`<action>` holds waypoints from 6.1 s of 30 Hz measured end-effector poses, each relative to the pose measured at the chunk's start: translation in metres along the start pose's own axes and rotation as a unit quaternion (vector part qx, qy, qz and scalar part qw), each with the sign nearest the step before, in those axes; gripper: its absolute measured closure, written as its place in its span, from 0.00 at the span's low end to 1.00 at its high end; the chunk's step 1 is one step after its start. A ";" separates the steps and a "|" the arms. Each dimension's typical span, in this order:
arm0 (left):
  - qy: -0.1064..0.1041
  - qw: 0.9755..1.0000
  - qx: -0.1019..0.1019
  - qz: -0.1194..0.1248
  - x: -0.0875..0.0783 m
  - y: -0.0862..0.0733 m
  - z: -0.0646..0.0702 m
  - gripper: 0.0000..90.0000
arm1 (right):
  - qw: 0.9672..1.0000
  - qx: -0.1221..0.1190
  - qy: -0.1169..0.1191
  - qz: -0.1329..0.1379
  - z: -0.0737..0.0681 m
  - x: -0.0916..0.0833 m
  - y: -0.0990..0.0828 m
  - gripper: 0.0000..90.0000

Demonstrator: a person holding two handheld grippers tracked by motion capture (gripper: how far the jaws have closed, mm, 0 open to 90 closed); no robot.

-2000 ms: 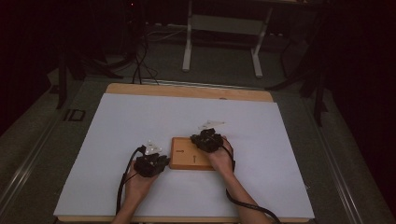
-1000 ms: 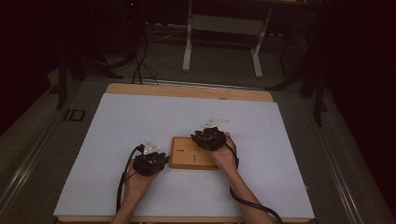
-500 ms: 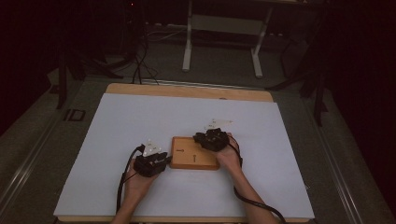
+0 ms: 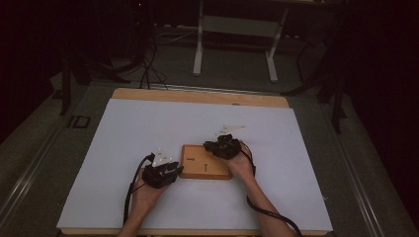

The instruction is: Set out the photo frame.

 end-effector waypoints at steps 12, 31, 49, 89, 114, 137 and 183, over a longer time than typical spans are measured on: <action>-0.004 1.000 0.008 0.001 -0.001 0.000 0.000 0.76 | 1.000 0.009 0.017 -0.007 0.006 0.001 0.003 0.93; -0.006 1.000 0.018 -0.003 -0.003 0.000 0.001 0.59 | 0.998 0.025 0.049 -0.016 0.016 0.002 0.008 0.94; 0.023 0.997 0.057 -0.051 0.016 0.001 0.005 0.42 | 0.996 0.034 0.073 -0.025 0.023 0.003 0.011 0.94; 0.132 0.978 0.160 0.021 0.019 0.018 0.021 0.32 | 0.988 0.076 0.123 -0.048 0.042 0.006 0.021 0.94; 0.136 0.972 0.183 0.056 0.008 0.020 0.022 0.41 | 0.986 0.076 0.127 -0.078 0.042 0.001 0.021 0.92; 0.116 0.965 0.221 0.079 0.007 0.026 0.031 0.48 | 0.986 0.057 0.127 -0.090 0.043 -0.009 0.019 0.75; 0.106 0.970 0.203 0.083 0.005 0.035 0.024 0.48 | 0.999 -0.016 0.014 -0.025 0.035 -0.073 -0.016 0.69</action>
Point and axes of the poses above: each handheld gripper's, and its own axes: x roughly forward along the jaws, y roughly out of its top, z roughly to its right, the point moved 1 cm from there along x, roughly forward along the jaws, and after that the axes turned 15 degrees about -z, right-handed, at the moved point
